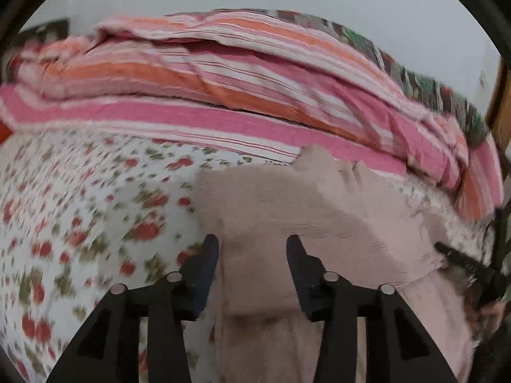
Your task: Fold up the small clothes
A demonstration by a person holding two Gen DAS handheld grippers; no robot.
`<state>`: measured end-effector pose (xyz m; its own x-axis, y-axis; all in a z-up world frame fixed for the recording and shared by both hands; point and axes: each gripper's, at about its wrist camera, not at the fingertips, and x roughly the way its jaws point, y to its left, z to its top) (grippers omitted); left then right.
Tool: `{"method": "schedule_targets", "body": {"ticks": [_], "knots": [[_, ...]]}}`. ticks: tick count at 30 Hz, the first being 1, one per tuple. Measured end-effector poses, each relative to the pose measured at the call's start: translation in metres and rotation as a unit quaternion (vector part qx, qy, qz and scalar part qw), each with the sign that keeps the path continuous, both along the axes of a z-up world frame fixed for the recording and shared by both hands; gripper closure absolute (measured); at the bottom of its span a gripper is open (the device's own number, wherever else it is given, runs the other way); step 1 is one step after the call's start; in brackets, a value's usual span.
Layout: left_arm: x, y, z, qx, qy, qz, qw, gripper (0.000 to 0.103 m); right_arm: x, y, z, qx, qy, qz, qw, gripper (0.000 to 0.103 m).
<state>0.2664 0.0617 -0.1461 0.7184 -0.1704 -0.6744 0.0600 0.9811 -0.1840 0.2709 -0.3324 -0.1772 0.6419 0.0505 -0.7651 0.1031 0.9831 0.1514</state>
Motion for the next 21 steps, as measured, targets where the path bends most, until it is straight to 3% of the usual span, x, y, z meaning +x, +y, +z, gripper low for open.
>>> {"method": "schedule_targets", "body": {"ticks": [4, 9, 16, 21], "knots": [[0.014, -0.006, -0.032, 0.029, 0.024, 0.015, 0.9992, 0.054, -0.004, 0.007, 0.0, -0.025, -0.009, -0.001, 1.0, 0.031], [0.013, 0.005, -0.034, -0.004, 0.024, 0.018, 0.9995, 0.051, -0.004, 0.01, 0.0, -0.031, -0.011, -0.001, 0.999, 0.031], [0.017, -0.013, -0.034, 0.053, 0.028, 0.025, 0.9979, 0.047, -0.003, 0.014, 0.001, -0.058, -0.011, 0.003, 0.998, 0.032], [0.019, -0.008, -0.034, 0.041, 0.032, 0.023, 0.9984, 0.045, -0.004, 0.014, 0.001, -0.059, -0.013, 0.003, 0.998, 0.032]]}}
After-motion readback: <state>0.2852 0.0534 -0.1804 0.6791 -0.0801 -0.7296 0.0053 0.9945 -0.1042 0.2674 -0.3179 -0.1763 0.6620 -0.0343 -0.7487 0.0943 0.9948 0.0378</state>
